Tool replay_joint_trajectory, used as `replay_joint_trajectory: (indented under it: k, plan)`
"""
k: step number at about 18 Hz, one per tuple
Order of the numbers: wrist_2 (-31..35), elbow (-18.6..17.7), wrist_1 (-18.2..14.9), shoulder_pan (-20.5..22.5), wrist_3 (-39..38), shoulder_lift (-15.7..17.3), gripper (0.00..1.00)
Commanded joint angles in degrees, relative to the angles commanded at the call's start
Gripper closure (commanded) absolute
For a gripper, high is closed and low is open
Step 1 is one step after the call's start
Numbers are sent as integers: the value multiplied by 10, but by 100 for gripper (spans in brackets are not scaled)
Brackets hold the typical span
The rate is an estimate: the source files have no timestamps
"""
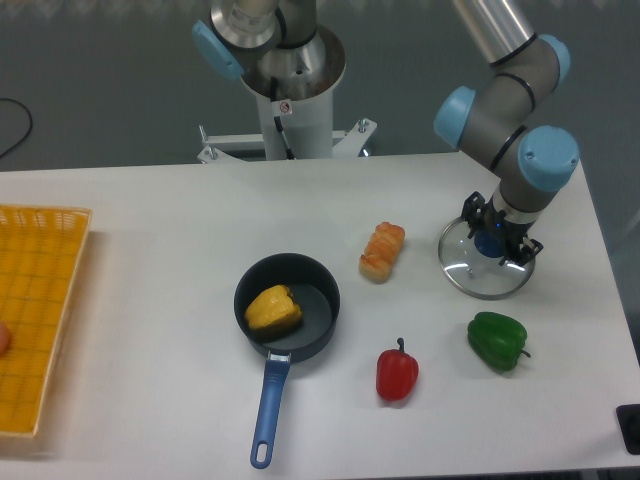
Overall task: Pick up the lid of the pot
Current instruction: 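Close the gripper around the blue knob, then lift the glass lid up by its knob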
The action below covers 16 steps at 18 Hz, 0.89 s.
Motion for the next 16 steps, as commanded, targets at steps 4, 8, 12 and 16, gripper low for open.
replay_joint_trajectory:
  k: [4, 8, 12, 16]
  plan:
    - [0, 0, 0, 1, 0, 2, 33]
    - [0, 1, -1, 1, 0, 6, 33]
    - [6, 6, -5, 3, 1, 9, 33]
    - [20, 7, -8, 2, 1, 8, 33]
